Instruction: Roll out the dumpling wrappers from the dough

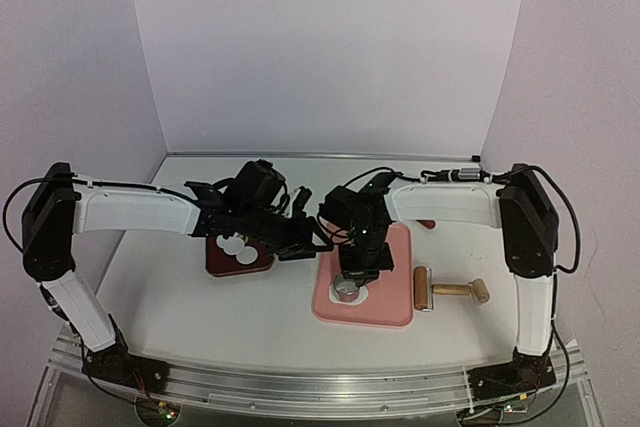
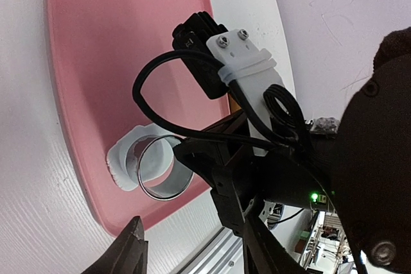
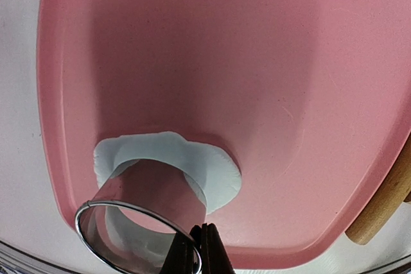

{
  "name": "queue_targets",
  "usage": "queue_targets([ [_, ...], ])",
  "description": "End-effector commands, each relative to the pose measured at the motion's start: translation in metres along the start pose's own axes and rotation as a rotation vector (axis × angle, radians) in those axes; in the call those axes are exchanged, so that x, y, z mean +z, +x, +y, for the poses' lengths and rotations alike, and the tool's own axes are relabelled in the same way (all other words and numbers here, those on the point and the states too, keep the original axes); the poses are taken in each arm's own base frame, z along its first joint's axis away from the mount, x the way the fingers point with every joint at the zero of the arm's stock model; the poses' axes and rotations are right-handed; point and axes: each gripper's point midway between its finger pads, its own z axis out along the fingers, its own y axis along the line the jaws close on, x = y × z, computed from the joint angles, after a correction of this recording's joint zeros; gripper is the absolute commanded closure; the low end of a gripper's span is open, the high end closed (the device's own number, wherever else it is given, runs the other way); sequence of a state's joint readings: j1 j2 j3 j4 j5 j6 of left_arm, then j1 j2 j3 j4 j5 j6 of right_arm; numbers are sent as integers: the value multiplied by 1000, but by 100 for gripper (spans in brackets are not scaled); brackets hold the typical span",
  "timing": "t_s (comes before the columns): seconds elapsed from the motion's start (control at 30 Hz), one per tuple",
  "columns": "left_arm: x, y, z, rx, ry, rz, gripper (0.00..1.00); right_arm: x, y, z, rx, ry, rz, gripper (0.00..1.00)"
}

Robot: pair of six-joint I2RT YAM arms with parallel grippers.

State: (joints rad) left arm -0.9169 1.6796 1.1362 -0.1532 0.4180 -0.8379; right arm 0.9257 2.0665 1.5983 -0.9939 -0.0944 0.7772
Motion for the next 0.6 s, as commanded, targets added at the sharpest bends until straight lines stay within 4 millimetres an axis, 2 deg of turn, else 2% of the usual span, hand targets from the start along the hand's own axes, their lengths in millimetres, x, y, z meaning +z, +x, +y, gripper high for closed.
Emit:
queue_targets([
  [0.0, 1, -3, -5, 18, 27, -4, 54, 2, -7, -1, 23, 34, -13, 100],
  [0.3, -4, -7, 6, -2, 10, -18, 58, 0, -11, -2, 34, 37, -28, 100],
  [0.57, 1, -5, 11, -3, 7, -6, 59, 12, -8, -7, 34, 52, 12, 100],
])
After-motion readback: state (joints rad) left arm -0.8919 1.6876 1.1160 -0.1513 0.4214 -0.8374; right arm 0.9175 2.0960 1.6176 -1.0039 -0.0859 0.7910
